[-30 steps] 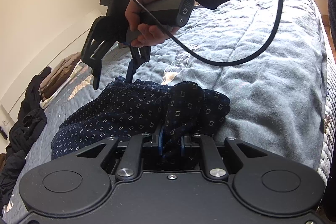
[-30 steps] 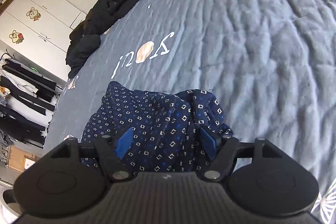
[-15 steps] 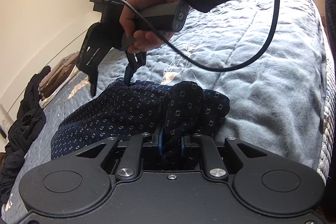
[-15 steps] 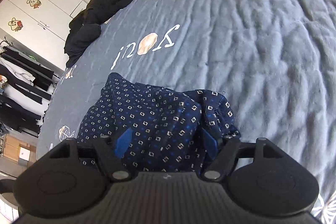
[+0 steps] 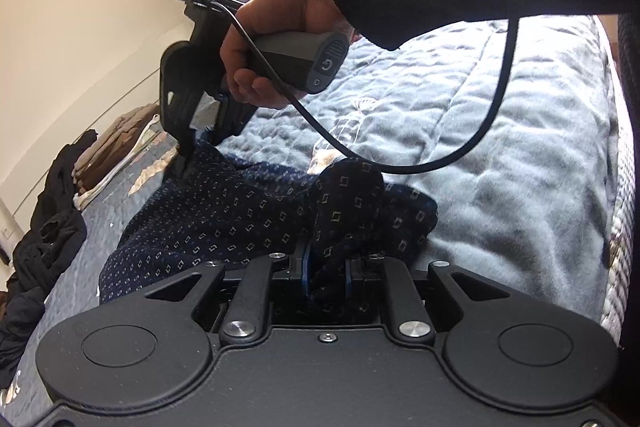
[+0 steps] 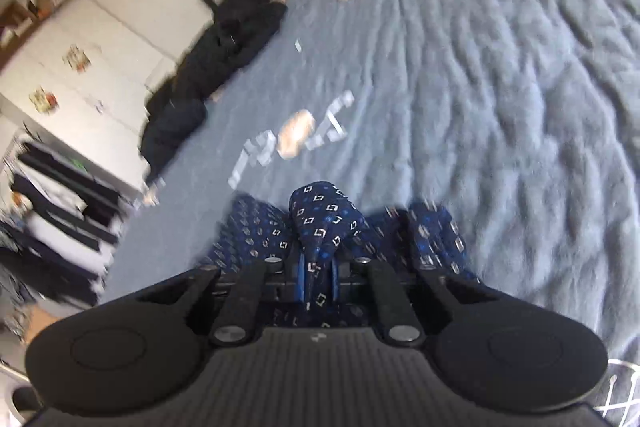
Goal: Fold clothes
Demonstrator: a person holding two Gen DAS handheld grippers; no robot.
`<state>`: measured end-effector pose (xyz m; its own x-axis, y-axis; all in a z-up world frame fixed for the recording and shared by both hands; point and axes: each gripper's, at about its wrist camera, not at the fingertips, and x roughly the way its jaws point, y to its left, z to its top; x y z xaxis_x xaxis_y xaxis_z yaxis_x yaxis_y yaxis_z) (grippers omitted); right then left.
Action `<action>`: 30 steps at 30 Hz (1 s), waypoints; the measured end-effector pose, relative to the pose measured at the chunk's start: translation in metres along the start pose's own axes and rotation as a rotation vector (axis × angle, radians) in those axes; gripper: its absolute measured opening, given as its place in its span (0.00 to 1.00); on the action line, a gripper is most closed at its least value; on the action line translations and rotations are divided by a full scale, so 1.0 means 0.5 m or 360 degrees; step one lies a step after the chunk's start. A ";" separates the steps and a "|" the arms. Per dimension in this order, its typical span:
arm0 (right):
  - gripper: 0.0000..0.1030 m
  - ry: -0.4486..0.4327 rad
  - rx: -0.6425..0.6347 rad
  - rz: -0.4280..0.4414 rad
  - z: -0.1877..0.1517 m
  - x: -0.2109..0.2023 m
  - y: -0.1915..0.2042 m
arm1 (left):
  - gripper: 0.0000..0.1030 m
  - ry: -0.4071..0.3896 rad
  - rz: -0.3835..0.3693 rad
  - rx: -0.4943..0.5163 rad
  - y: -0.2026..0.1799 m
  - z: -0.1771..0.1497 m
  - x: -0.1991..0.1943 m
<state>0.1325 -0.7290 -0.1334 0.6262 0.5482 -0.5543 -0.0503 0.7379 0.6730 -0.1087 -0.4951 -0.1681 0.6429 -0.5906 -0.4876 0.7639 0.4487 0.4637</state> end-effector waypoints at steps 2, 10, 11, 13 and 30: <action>0.11 -0.0051 -0.0006 0.0011 0.013 -0.020 0.007 | 0.15 -0.0036 -0.0010 -0.0023 0.002 0.007 -0.005; 0.11 0.0001 0.0050 -0.0124 0.005 0.004 -0.055 | 0.15 0.0031 -0.0054 0.0005 -0.011 -0.004 0.023; 0.13 0.0026 0.0051 -0.0136 -0.003 0.014 -0.066 | 0.15 0.0038 -0.0055 0.0011 -0.011 -0.005 0.025; 0.17 0.0057 0.0064 -0.0147 -0.012 0.025 -0.080 | 0.16 0.0049 -0.0061 0.0018 -0.009 -0.005 0.026; 0.74 0.0099 -0.0250 -0.0094 -0.130 -0.162 0.101 | 0.51 -0.0034 -0.0045 -0.0324 0.154 0.031 -0.073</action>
<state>0.0285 -0.7107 -0.0862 0.5826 0.5218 -0.6231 -0.1387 0.8193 0.5564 -0.0742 -0.4494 -0.1033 0.6212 -0.6183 -0.4814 0.7786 0.5566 0.2898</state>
